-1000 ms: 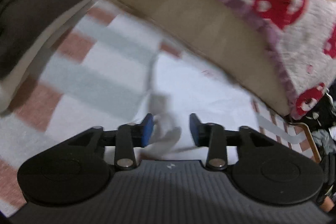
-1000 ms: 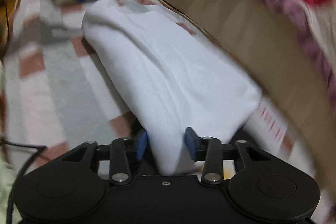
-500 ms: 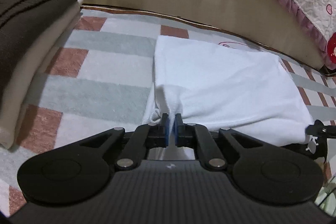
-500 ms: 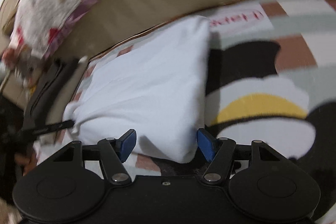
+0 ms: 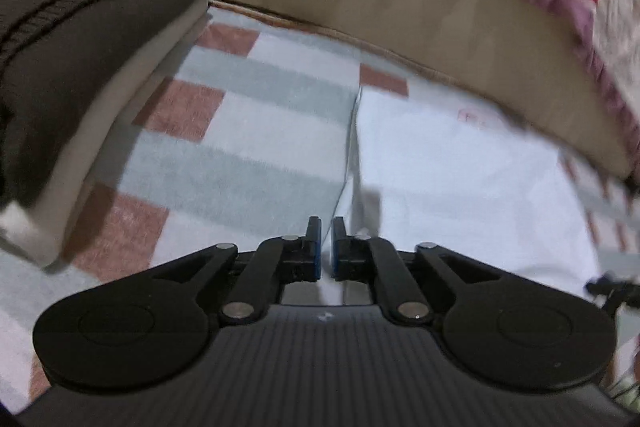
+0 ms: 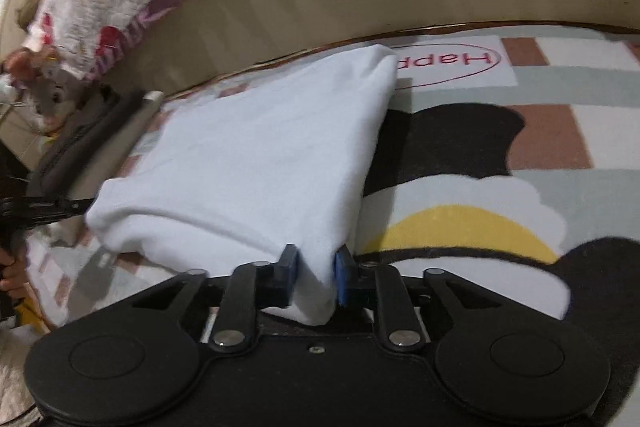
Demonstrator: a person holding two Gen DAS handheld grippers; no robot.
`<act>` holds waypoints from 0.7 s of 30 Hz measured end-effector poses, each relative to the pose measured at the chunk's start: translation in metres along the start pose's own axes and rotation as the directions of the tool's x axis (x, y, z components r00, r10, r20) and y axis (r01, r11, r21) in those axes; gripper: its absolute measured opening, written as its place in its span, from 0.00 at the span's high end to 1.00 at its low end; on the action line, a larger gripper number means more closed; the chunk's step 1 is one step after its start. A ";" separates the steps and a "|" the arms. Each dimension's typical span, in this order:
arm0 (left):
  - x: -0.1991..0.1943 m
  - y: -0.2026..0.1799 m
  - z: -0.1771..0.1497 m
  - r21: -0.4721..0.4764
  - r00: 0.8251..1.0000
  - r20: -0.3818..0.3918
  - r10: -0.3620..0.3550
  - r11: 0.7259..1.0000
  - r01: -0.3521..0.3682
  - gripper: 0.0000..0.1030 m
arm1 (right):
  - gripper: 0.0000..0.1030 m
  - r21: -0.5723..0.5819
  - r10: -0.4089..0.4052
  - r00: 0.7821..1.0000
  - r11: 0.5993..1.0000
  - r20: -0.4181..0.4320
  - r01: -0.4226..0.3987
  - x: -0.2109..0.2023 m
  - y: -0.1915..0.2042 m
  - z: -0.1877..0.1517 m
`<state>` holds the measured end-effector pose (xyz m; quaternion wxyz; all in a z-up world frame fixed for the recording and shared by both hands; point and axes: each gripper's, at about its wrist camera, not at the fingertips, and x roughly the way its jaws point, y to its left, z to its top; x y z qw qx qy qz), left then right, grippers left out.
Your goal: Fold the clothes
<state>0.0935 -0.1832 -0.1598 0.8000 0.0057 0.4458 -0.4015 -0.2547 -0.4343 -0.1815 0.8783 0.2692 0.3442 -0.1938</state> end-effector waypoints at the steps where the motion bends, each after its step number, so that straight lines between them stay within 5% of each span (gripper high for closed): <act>1: 0.003 0.001 0.008 -0.003 0.999 0.015 -0.031 1.000 0.031 0.55 | 0.62 -0.046 -0.030 1.000 0.998 0.004 0.031 -0.003 0.005 0.003; 3: 0.016 0.003 0.028 0.001 0.996 0.042 -0.079 0.997 0.079 0.42 | 0.57 -0.140 -0.062 0.997 0.988 0.043 0.068 -0.009 0.013 0.016; 7: 0.070 -0.002 0.060 0.031 0.994 -0.007 -0.112 0.993 0.112 0.43 | 0.43 -0.059 -0.011 0.995 0.998 0.101 0.017 -0.001 -0.007 0.062; 8: 0.086 -0.005 0.063 0.054 0.989 -0.039 -0.146 0.988 0.148 0.46 | 0.43 -0.027 -0.005 0.995 1.000 0.098 0.008 0.009 -0.015 0.074; 10: 0.113 -0.020 0.060 0.176 0.966 -0.148 -0.210 0.956 0.235 0.92 | 0.43 0.031 0.004 0.996 1.000 0.085 -0.006 0.031 -0.028 0.094; 11: 0.118 -0.030 0.056 0.256 0.970 -0.158 -0.187 0.941 0.223 0.92 | 0.43 0.057 0.008 0.997 0.998 0.075 -0.012 0.042 -0.033 0.101; 14: 0.114 -0.044 0.059 0.350 0.982 -0.098 -0.163 0.918 0.187 0.94 | 0.43 0.139 0.052 0.998 0.989 0.031 -0.056 0.067 -0.046 0.112; 18: 0.102 -0.036 0.072 0.295 0.974 0.061 -0.216 0.937 0.189 0.94 | 0.43 0.137 0.019 1.000 0.990 0.014 -0.021 0.083 -0.050 0.108; 21: 0.113 -0.036 0.065 0.277 0.975 0.083 -0.204 0.945 0.174 0.94 | 0.46 0.107 0.030 0.999 0.994 0.041 -0.034 0.090 -0.050 0.103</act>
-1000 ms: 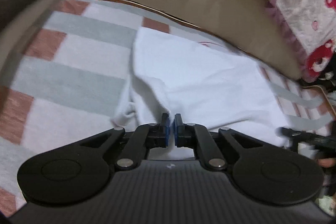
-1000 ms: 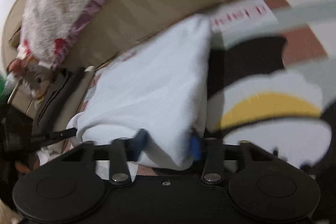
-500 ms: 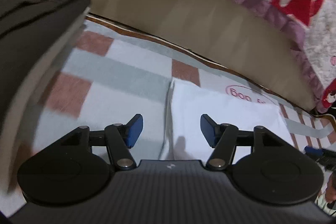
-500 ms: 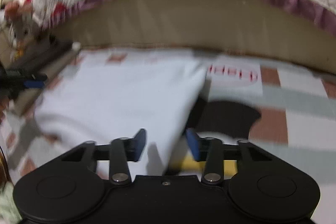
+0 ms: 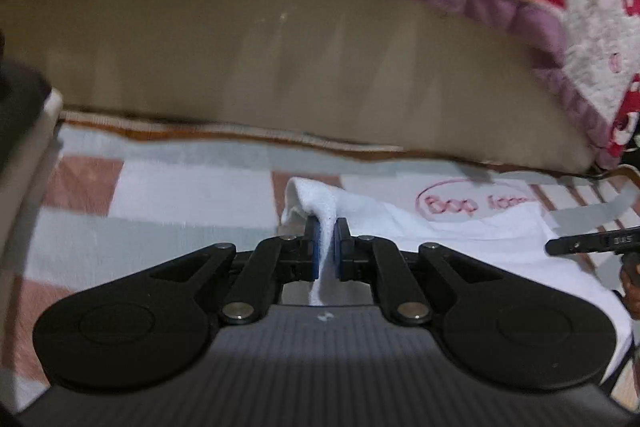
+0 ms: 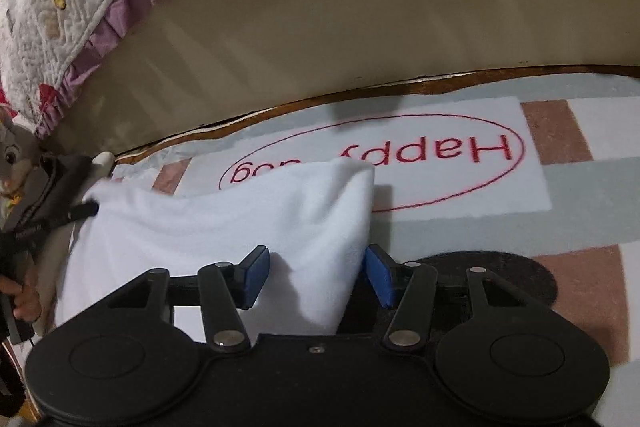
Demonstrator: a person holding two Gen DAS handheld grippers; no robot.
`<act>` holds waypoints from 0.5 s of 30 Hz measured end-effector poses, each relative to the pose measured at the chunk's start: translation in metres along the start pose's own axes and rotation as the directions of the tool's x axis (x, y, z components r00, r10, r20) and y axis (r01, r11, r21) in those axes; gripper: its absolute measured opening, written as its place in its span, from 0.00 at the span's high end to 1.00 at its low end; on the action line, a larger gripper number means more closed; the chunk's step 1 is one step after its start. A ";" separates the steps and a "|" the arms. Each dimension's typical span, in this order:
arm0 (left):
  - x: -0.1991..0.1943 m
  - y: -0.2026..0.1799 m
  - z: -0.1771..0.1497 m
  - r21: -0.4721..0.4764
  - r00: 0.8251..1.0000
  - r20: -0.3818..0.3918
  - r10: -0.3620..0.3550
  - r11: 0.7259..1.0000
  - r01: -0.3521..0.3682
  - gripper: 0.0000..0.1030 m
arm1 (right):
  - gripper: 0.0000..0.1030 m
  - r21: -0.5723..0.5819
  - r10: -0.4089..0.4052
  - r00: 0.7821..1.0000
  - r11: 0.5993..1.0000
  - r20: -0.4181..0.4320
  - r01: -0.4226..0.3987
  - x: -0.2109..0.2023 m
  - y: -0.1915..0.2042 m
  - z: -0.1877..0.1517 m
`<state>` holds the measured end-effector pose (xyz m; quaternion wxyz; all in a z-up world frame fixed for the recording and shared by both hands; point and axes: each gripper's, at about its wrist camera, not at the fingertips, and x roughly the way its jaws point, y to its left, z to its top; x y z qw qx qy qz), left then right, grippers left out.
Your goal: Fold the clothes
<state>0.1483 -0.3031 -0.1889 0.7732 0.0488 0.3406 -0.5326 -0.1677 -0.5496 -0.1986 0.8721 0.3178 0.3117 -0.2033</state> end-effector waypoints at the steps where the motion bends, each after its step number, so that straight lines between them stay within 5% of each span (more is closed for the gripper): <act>1: 0.001 -0.003 -0.004 0.018 1.000 0.022 -0.004 1.000 0.004 0.94 | 0.74 -0.014 0.009 1.000 1.000 0.019 -0.008 0.001 0.000 0.000; 2: 0.002 -0.005 -0.006 0.031 0.999 0.036 0.000 1.000 -0.001 0.94 | 0.90 -0.040 0.020 0.998 0.999 0.054 -0.018 -0.001 0.002 0.002; 4: 0.004 -0.006 -0.008 0.051 0.998 0.050 0.025 0.998 -0.027 0.93 | 0.95 -0.043 -0.003 0.991 0.999 0.132 0.008 -0.009 0.000 0.004; 7: 0.009 -0.006 -0.013 0.049 0.996 0.025 0.084 0.995 -0.085 0.90 | 0.95 -0.076 -0.061 0.988 0.994 0.145 0.073 -0.007 -0.002 0.003; 11: -0.010 -0.032 -0.008 0.160 0.980 0.050 0.190 0.967 -0.196 0.84 | 0.90 -0.142 -0.198 0.969 0.965 0.149 0.219 0.000 0.013 0.007; 13: -0.024 -0.044 -0.004 0.209 0.987 0.048 0.156 0.964 -0.163 0.78 | 0.81 -0.174 -0.308 0.935 0.925 0.175 0.337 -0.005 0.022 0.009; 15: -0.040 -0.051 -0.003 0.209 0.999 -0.022 0.041 0.977 -0.035 0.77 | 0.77 -0.187 -0.264 0.945 0.935 0.194 0.300 -0.021 0.035 0.010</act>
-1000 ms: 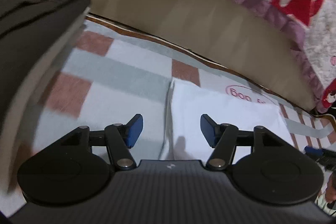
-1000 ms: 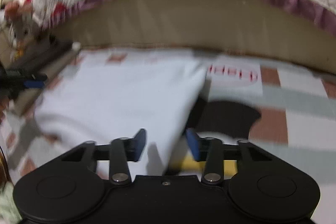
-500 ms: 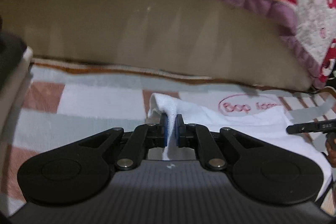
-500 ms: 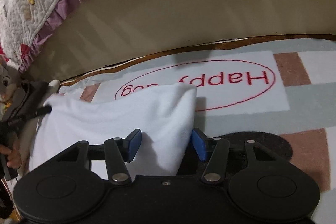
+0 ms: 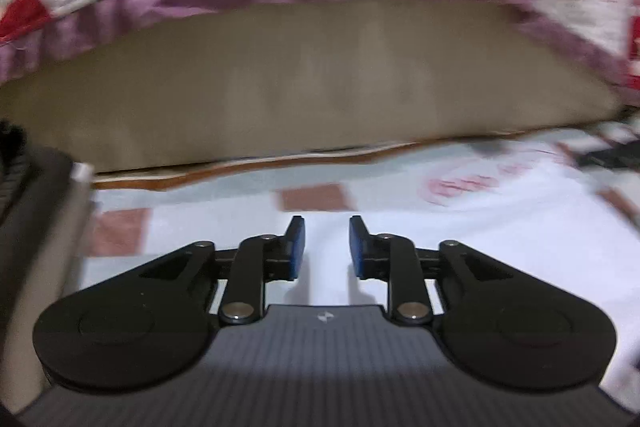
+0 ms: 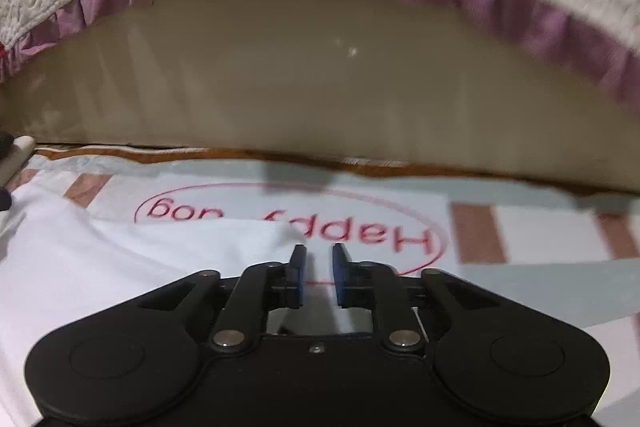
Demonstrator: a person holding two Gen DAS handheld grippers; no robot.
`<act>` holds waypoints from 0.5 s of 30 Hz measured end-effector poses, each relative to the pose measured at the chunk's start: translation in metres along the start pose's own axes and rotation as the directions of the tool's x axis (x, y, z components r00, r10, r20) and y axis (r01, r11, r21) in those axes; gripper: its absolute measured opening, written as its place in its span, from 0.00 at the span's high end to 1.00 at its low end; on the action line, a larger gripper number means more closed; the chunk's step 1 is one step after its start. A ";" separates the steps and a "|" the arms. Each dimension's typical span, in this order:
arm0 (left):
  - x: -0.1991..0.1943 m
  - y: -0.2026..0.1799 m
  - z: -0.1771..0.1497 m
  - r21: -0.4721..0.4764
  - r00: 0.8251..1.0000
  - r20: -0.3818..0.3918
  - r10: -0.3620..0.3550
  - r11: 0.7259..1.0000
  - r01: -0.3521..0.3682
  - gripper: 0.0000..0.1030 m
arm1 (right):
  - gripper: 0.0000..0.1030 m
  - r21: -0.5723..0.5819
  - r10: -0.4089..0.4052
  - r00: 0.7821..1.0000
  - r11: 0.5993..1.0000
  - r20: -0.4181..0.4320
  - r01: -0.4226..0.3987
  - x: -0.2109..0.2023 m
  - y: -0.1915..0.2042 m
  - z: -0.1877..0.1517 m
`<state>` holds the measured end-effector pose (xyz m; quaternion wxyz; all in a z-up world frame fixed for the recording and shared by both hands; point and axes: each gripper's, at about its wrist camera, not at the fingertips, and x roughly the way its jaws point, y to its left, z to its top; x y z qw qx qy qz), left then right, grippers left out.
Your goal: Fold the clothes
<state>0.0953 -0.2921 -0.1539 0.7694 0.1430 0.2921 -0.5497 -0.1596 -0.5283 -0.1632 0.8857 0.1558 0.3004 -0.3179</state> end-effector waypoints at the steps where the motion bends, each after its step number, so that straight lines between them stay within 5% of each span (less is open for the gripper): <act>1: -0.007 -0.004 -0.001 -0.005 0.998 -0.014 -0.065 0.998 0.065 0.77 | 0.65 -0.002 0.052 0.998 0.999 0.019 -0.052 -0.011 0.004 0.003; 3: -0.019 -0.015 -0.007 -0.023 0.980 -0.026 -0.195 0.981 0.194 0.74 | 0.41 -0.075 0.191 0.982 0.979 -0.003 -0.191 -0.025 0.024 0.006; 6: -0.020 -0.035 -0.019 -0.017 0.949 -0.048 -0.311 0.950 0.311 0.54 | 0.38 -0.223 0.348 0.925 0.900 -0.150 -0.375 -0.019 0.064 -0.001; 8: -0.011 -0.046 -0.039 -0.025 0.947 -0.164 -0.277 0.961 0.277 0.54 | 0.41 -0.339 0.319 0.914 0.855 -0.252 -0.392 0.001 0.083 -0.013; 10: -0.015 -0.051 -0.062 0.005 0.953 -0.222 -0.207 0.977 0.213 0.55 | 0.30 -0.435 0.234 0.947 0.846 -0.219 -0.309 0.014 0.082 -0.024; 11: -0.023 -0.052 -0.067 0.034 0.961 -0.212 -0.175 0.982 0.186 0.55 | 0.29 -0.407 0.201 0.961 0.874 -0.192 -0.264 0.018 0.072 -0.021; 14: -0.039 -0.050 -0.069 0.013 0.971 -0.216 -0.102 0.994 0.107 0.55 | 0.29 -0.312 0.049 0.992 0.947 -0.115 -0.083 0.025 0.039 -0.010; 15: -0.040 -0.047 -0.069 -0.014 0.971 -0.214 -0.103 0.995 0.102 0.55 | 0.34 -0.299 0.065 0.993 0.950 -0.099 -0.092 0.016 0.041 -0.008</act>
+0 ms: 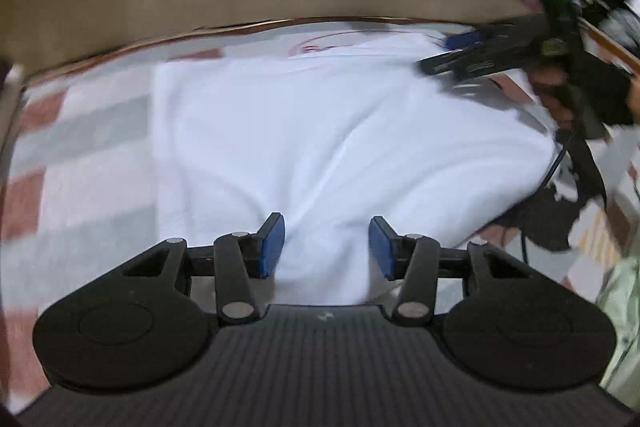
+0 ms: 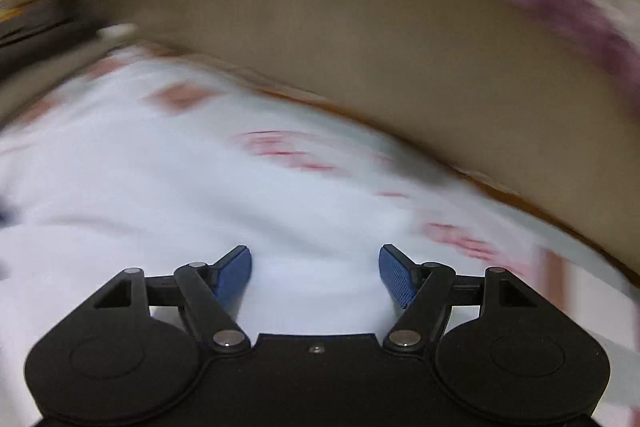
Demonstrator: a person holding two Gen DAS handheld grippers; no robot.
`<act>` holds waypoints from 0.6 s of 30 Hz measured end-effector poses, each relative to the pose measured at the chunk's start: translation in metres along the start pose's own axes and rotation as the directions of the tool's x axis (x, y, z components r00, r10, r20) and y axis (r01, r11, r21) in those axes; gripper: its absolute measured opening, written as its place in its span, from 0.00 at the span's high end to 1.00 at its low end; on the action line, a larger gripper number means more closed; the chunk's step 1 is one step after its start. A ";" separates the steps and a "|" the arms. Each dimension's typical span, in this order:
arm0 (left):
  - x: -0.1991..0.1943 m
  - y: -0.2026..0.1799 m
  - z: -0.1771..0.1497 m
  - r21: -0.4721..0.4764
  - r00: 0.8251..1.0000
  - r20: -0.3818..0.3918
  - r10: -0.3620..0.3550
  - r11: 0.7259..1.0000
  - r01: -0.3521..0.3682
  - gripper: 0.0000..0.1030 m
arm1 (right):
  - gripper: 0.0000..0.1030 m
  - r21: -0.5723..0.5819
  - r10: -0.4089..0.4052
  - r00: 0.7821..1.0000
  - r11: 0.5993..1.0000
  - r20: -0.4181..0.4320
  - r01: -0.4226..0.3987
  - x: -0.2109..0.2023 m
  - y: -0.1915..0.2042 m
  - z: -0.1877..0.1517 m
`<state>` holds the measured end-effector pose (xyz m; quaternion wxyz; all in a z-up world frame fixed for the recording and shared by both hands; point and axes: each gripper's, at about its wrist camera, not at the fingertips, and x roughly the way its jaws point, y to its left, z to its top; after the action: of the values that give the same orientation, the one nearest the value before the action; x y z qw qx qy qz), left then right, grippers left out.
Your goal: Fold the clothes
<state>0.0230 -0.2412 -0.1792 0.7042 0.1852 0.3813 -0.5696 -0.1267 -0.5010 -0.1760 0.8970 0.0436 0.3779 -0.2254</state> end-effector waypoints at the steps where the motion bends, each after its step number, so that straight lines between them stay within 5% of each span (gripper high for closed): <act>1: -0.001 0.003 0.001 -0.021 1.000 0.006 -0.005 1.000 0.006 0.55 | 0.38 0.008 0.019 1.000 1.000 0.022 -0.020 -0.011 0.004 0.001; 4: -0.005 0.012 0.003 -0.103 0.998 0.050 -0.043 0.994 0.048 0.54 | 0.38 0.030 0.076 0.993 0.996 0.090 -0.079 -0.043 0.016 0.006; 6: -0.008 0.022 0.006 -0.169 0.993 0.086 -0.076 0.982 0.090 0.54 | 0.38 -0.023 0.184 0.978 0.983 0.095 -0.182 -0.055 0.047 0.004; 9: -0.004 0.028 0.002 -0.186 0.996 0.063 -0.063 0.980 0.074 0.54 | 0.40 -0.149 0.256 0.967 0.956 -0.006 -0.254 -0.055 0.094 -0.014; 11: -0.004 0.027 -0.003 -0.153 1.000 0.021 0.002 0.988 0.002 0.54 | 0.39 -0.227 0.200 0.979 0.953 -0.031 -0.201 -0.057 0.103 -0.037; 15: -0.020 0.025 -0.014 -0.084 0.984 -0.043 0.174 0.981 -0.177 0.54 | 0.38 -0.151 0.183 0.983 0.972 -0.005 -0.181 -0.076 0.061 -0.065; 18: -0.028 0.043 -0.028 -0.175 0.965 -0.118 0.234 0.952 -0.252 0.53 | 0.38 -0.136 0.174 0.984 0.975 -0.026 -0.176 -0.089 0.043 -0.079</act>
<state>0.0527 -0.1913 -0.1841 0.7641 0.1905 0.4412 -0.4304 -0.2141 -0.4104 -0.1739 0.9115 0.0165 0.3935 -0.1187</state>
